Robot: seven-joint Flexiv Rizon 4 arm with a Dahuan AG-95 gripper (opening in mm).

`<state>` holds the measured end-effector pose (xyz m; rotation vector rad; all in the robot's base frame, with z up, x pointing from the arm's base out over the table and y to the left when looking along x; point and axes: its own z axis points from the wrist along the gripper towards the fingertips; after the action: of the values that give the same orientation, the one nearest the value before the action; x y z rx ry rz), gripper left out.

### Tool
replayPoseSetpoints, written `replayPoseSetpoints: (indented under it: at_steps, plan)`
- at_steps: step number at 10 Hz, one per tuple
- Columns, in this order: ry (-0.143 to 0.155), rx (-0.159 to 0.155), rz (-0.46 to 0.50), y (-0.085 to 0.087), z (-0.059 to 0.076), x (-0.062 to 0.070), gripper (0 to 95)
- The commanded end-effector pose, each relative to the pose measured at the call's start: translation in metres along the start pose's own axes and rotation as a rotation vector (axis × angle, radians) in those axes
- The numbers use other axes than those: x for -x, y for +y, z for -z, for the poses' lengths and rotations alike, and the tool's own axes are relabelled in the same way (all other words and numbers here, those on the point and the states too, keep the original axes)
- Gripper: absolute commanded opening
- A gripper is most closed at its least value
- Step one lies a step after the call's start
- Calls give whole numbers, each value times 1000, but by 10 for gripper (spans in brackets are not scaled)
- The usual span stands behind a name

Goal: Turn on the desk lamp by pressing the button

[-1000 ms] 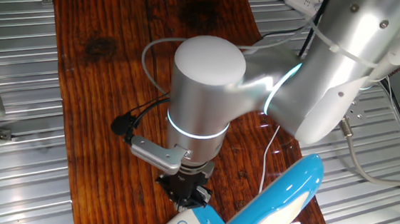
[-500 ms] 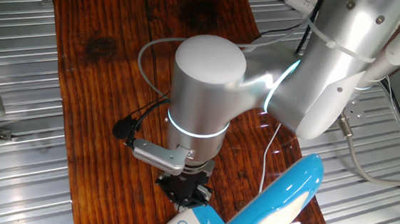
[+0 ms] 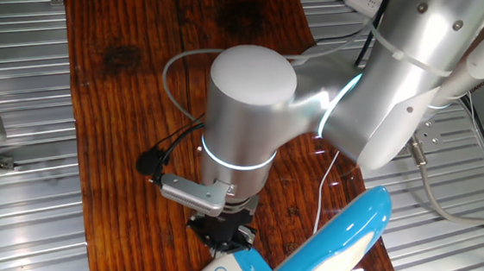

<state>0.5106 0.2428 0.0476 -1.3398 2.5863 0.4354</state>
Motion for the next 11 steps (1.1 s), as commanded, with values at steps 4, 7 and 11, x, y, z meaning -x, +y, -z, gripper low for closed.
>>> replayPoseSetpoints:
  at_steps: [4, 7, 11]
  plan:
    - [-6, 3, 92, 1, -1, 2, 0]
    - [-16, 10, 147, 1, -2, 3, 0]
    - [-6, 10, 220, 2, -6, 10, 0]
